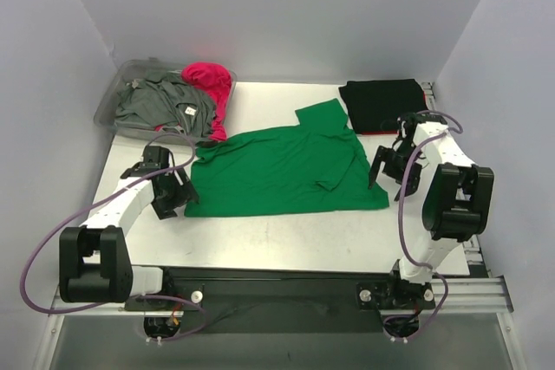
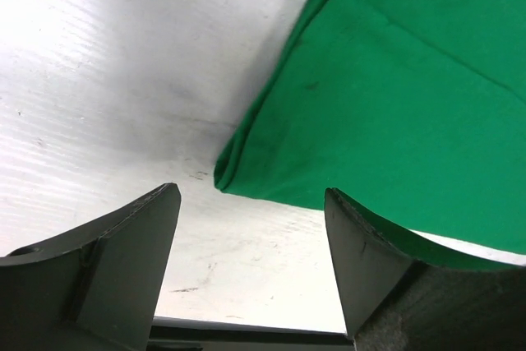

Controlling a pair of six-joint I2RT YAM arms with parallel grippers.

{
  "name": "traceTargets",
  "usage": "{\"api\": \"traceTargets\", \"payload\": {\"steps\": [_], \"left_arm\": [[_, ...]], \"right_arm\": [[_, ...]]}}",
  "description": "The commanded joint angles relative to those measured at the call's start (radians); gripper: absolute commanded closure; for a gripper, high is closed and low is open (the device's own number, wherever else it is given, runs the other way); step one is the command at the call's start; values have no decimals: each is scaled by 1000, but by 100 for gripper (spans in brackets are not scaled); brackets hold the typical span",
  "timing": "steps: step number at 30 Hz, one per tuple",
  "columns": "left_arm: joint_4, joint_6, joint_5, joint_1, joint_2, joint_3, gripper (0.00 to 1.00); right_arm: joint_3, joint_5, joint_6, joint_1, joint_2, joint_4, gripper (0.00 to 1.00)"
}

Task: Fold and stack the t-shirts
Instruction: Fold the flattened tshirt in 1/3 of the way

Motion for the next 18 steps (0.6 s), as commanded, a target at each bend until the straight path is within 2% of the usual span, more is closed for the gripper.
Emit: {"api": "traceTargets", "payload": {"steps": [1, 13, 18], "left_arm": [[-24, 6, -30, 7, -16, -16, 18], [15, -15, -33, 10, 2, -54, 21], [48, -14, 8, 10, 25, -79, 42]], "right_arm": [[-33, -25, -38, -26, -25, 0, 21], [-50, -34, -70, -52, 77, 41, 23], [-58, -34, -66, -52, 112, 55, 25]]}}
